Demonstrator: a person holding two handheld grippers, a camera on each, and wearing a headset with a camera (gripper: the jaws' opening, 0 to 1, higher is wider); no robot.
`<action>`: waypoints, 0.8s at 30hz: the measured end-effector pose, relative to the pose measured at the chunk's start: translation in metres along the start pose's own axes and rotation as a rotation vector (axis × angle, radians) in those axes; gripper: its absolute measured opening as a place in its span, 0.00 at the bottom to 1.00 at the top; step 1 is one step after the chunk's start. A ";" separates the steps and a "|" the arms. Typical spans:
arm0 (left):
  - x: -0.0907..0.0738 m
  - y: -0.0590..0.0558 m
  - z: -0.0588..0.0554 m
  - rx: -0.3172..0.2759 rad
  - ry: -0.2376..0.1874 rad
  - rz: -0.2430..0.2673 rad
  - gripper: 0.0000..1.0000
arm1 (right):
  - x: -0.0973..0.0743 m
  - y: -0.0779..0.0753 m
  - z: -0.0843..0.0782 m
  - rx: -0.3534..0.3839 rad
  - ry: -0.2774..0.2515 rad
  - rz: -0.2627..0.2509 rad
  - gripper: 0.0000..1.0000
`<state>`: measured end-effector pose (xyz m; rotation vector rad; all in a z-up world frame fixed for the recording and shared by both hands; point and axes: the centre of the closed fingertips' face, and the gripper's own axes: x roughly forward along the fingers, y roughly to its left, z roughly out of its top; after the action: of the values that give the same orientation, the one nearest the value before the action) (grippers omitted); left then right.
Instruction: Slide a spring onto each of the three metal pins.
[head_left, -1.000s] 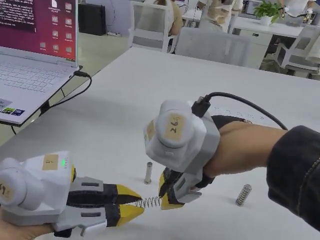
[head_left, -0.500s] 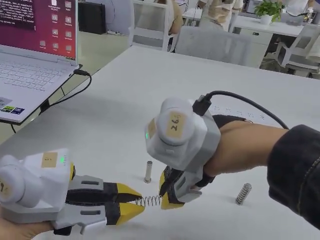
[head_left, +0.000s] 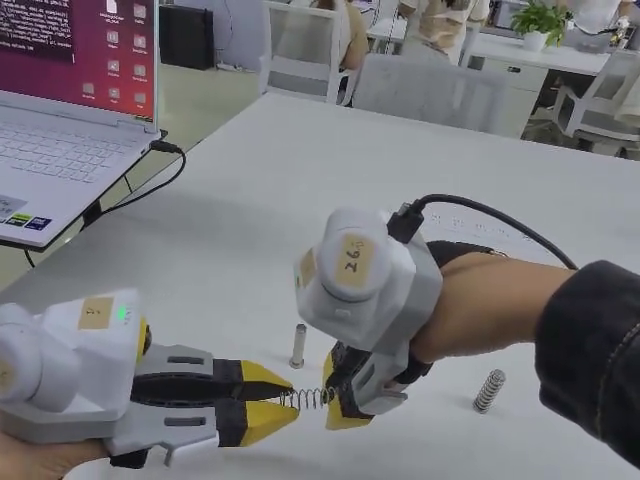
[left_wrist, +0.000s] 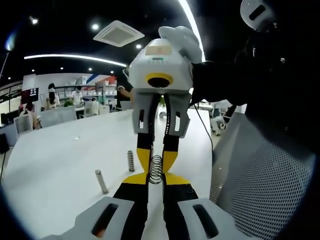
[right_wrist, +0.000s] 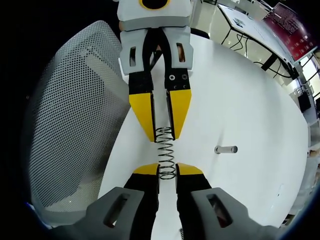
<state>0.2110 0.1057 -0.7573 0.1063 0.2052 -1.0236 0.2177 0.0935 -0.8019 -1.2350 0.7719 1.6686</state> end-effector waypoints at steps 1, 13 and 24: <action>0.000 0.000 0.000 0.000 -0.001 0.000 0.02 | 0.000 0.000 0.000 0.000 0.000 0.000 0.10; -0.001 0.001 -0.003 -0.006 0.007 0.008 0.02 | -0.005 0.000 0.003 0.006 -0.013 -0.013 0.09; 0.000 0.002 -0.009 -0.004 0.029 0.012 0.02 | -0.018 -0.003 0.016 0.030 -0.060 -0.034 0.09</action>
<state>0.2116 0.1083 -0.7661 0.1186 0.2333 -1.0104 0.2161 0.1034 -0.7802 -1.1658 0.7335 1.6534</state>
